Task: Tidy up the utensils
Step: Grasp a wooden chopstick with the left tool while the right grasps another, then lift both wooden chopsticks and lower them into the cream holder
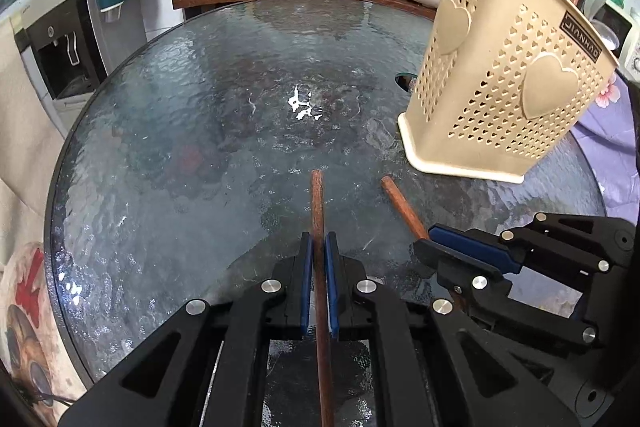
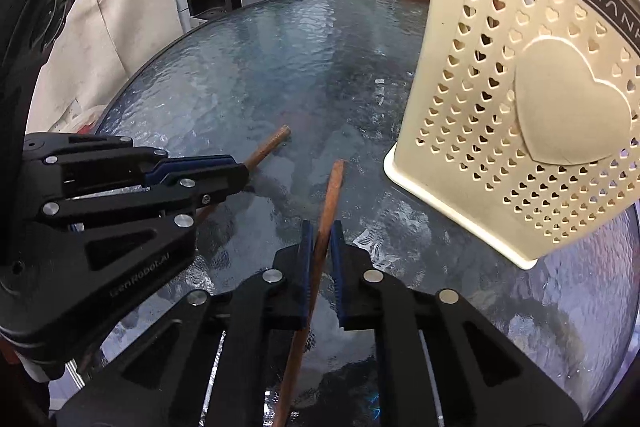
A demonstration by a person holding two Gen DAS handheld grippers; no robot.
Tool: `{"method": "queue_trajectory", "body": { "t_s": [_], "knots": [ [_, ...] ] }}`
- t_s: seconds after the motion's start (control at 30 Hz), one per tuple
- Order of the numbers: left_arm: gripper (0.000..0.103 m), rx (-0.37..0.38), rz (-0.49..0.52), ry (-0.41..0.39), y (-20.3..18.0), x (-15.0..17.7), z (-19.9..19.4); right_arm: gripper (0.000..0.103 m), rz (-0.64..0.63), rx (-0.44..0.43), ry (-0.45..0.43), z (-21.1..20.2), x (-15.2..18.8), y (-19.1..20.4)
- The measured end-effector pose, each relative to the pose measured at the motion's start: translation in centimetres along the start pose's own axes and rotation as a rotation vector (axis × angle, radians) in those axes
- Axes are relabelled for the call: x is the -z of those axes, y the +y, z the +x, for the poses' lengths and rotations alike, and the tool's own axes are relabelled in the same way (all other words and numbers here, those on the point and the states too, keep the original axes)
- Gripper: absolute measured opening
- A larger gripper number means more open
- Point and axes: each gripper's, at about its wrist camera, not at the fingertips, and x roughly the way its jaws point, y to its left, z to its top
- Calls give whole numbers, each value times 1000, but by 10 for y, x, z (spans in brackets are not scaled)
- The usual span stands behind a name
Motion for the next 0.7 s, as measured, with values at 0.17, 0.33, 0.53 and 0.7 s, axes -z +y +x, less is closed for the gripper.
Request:
{"method": "queue_trajectory", "body": {
  "t_s": [0.17,0.33,0.53,0.7],
  "knots": [
    [7,-13,4,-4,-6,1,-1,9,-17,-1,5,-4,4,-1],
    [6,-10,-17,-8,-4,1,-1,8,-3,-27,1,-5,6,-5],
    [6,7,-33,-29,-6,1,-6,7,8,-47,-39,-17,15,-11],
    [6,26,-33,-69,-9,-2,-21,7,14,-59,-87,-36,18,-15]
  ]
}}
